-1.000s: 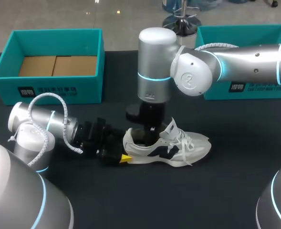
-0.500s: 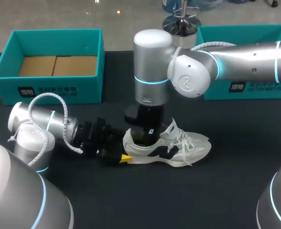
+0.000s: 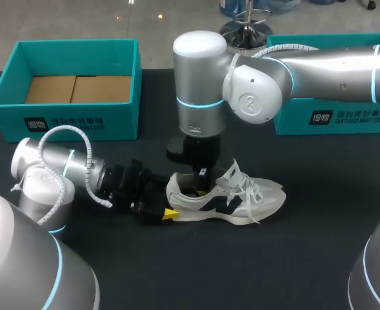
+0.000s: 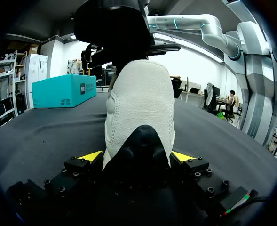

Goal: Take the shoe out of the shoebox, open the shoe tongue, remove and reinsert the insole, then place the shoe into the shoebox

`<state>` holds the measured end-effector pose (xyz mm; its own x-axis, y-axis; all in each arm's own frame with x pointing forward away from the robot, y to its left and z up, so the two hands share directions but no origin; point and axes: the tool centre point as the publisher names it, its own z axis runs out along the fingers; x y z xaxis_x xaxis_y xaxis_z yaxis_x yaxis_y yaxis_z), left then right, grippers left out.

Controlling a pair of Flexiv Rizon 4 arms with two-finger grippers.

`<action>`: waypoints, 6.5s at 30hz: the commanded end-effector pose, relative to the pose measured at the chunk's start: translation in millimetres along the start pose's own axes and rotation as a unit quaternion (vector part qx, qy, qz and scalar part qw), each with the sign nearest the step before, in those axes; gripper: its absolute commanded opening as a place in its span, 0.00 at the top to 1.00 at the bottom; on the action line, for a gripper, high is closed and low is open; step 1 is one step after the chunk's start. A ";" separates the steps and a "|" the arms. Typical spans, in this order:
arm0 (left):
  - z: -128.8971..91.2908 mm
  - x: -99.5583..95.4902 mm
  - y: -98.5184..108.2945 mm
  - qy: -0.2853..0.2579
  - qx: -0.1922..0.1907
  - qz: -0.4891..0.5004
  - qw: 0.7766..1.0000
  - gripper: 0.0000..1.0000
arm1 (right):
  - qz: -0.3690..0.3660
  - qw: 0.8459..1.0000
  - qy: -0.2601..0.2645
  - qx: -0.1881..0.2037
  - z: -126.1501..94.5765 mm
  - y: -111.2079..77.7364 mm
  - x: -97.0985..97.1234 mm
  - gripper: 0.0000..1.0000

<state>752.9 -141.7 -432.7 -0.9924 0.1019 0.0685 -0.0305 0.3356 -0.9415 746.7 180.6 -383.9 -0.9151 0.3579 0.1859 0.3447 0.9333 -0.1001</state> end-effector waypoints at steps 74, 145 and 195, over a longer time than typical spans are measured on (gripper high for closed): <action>3.0 -0.1 2.5 -0.001 0.000 0.000 1.000 1.00 | -0.018 0.995 0.102 0.011 115.2 19.8 36.3 0.97; 3.0 -0.1 2.5 -0.001 0.000 0.000 1.000 1.00 | 0.019 0.998 -0.058 -0.009 -13.2 -1.5 -4.1 1.00; 3.0 -0.1 2.5 -0.001 0.000 0.000 1.000 1.00 | 0.000 0.999 0.028 0.023 81.0 12.0 4.3 1.00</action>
<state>752.1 -140.7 -433.1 -0.9924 0.1018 0.0690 -0.0309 0.3362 -0.9413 744.3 179.3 -408.4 -0.9023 0.3631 0.2325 0.3399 0.9308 -0.1347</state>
